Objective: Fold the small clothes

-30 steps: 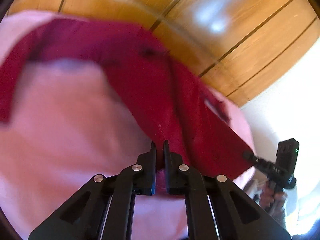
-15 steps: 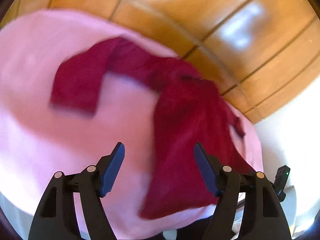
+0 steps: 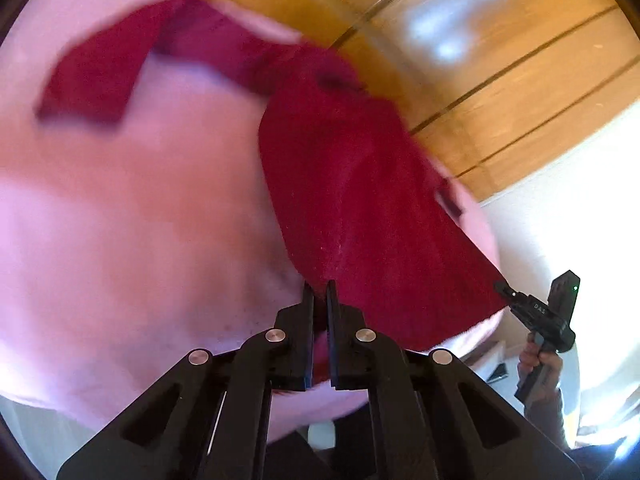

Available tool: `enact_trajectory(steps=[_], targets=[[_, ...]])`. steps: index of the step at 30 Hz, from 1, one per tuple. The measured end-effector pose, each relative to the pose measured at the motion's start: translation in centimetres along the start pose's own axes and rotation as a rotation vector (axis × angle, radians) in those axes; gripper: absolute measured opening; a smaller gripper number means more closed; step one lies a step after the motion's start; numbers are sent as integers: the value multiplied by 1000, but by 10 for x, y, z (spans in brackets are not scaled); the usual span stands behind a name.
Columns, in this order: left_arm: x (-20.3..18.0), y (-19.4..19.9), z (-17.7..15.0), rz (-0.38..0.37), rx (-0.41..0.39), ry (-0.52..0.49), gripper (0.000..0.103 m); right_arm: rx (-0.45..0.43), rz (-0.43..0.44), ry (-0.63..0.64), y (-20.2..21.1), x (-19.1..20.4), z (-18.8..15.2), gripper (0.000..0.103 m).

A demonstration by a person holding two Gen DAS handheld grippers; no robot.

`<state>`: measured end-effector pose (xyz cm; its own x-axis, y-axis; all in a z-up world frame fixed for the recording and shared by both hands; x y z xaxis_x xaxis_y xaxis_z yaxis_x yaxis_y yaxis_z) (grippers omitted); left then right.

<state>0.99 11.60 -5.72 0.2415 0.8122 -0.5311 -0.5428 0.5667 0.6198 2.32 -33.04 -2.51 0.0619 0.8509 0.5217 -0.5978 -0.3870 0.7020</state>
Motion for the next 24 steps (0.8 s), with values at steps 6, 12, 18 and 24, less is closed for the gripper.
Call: enact_trajectory(steps=[6, 12, 18, 24], targets=[[1, 9, -29, 91, 105, -26, 4, 67, -90, -3, 4, -26, -20, 8], [43, 7, -44, 257, 82, 94, 35, 113, -219, -9, -24, -48, -33, 31], [74, 55, 2, 584, -103, 34, 71, -120, -226, 74, -5, -1, 13, 67], [86, 24, 42, 791, -58, -156, 81, 15, -43, 148, -89, 86, -8, 73]])
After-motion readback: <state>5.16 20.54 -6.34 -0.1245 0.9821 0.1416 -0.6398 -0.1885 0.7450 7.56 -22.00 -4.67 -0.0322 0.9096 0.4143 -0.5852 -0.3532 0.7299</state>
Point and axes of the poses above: each gripper's, at about its wrist camera, not at the fingertips, and y roughly against the way its jaws point, x to its left, z to its top, the point moved 5 cm from there along -y, roughly the way its jaws point, and after that the axes turned 11 degrees about -y, right-handed, at the moved point
